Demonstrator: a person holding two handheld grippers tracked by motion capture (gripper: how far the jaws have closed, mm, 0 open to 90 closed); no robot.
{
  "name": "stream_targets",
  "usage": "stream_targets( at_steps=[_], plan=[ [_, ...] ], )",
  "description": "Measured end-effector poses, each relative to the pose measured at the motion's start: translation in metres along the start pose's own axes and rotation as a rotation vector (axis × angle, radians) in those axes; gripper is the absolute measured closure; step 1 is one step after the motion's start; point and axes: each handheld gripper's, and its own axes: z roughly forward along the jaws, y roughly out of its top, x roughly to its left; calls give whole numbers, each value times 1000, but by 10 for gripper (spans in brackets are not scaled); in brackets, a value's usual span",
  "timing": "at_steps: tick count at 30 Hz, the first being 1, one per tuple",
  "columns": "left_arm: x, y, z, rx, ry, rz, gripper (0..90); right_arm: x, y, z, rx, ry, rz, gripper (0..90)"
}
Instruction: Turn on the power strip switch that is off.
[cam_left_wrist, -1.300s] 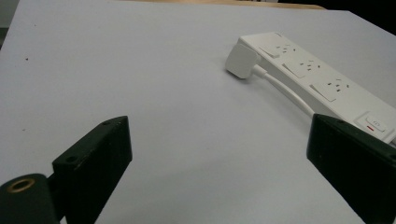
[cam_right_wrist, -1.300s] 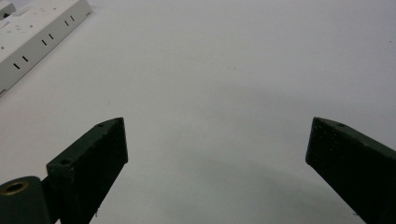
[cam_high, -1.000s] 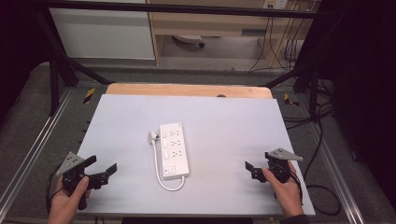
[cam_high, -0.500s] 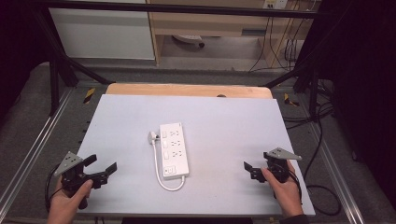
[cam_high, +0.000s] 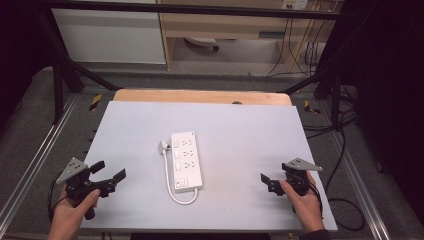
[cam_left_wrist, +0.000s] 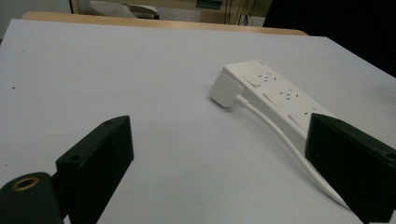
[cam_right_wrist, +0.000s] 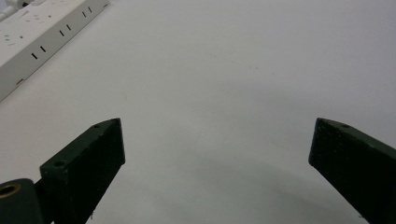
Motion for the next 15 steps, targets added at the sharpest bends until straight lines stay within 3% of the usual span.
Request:
stream_targets(
  at_steps=[10,15],
  plan=[
    [-7,13,11,12,-21,31,77,0,0,0,0,5,-3,40],
    [-8,18,13,12,-27,26,65,0,0,0,3,9,2,45]
  ],
)
